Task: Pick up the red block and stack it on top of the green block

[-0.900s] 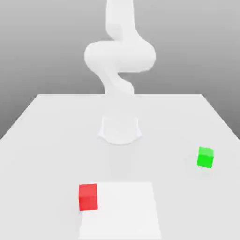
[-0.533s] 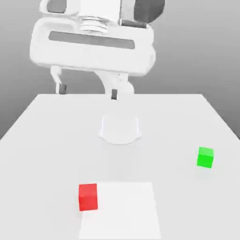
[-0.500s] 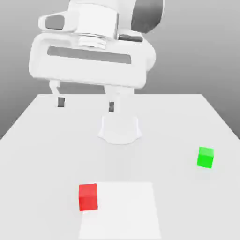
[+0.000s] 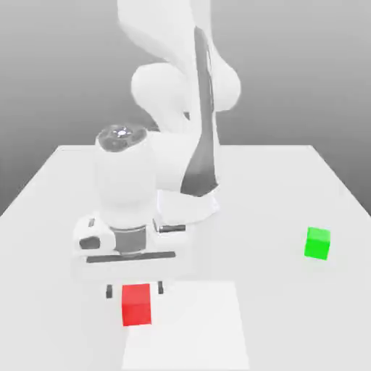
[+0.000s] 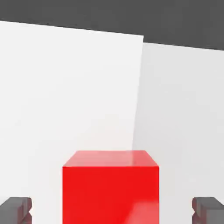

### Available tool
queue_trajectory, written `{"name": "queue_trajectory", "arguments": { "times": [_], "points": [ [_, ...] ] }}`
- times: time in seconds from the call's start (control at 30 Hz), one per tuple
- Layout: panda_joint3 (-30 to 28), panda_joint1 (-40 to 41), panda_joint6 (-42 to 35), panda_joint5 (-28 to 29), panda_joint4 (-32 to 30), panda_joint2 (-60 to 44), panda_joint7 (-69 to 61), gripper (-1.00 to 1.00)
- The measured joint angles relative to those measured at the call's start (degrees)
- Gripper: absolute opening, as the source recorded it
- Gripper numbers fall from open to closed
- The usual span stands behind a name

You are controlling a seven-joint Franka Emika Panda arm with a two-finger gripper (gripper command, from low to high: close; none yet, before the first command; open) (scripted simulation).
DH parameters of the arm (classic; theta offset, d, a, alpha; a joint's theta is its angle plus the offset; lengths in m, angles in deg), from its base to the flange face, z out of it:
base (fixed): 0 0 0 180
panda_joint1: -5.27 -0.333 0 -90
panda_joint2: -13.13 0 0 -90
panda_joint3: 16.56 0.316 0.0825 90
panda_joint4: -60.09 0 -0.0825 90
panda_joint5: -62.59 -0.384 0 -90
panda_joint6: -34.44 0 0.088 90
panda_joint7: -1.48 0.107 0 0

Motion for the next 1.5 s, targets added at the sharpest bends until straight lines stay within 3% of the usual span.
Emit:
{"name": "queue_trajectory", "arguments": {
  "times": [0.23, 0.43, 0.77, 1.13, 1.5],
  "points": [
    [0.11, 0.13, -0.05, 0.14, -0.01, 0.02, 0.12, -1.0],
    [-1.1, -0.46, -9.37, 3.6, -1.65, 11.04, 2.72, -1.0],
    [11.17, -21.17, -14.64, -1.45, -4.8, 20.73, 10.8, -1.0],
    [29.34, -40.82, -17.07, -7.23, -8.91, 26.94, 20.53, -1.0],
    [33.8, -35.51, -13.91, 7.68, -7.87, 19.78, 32.23, -1.0]
  ]
}}
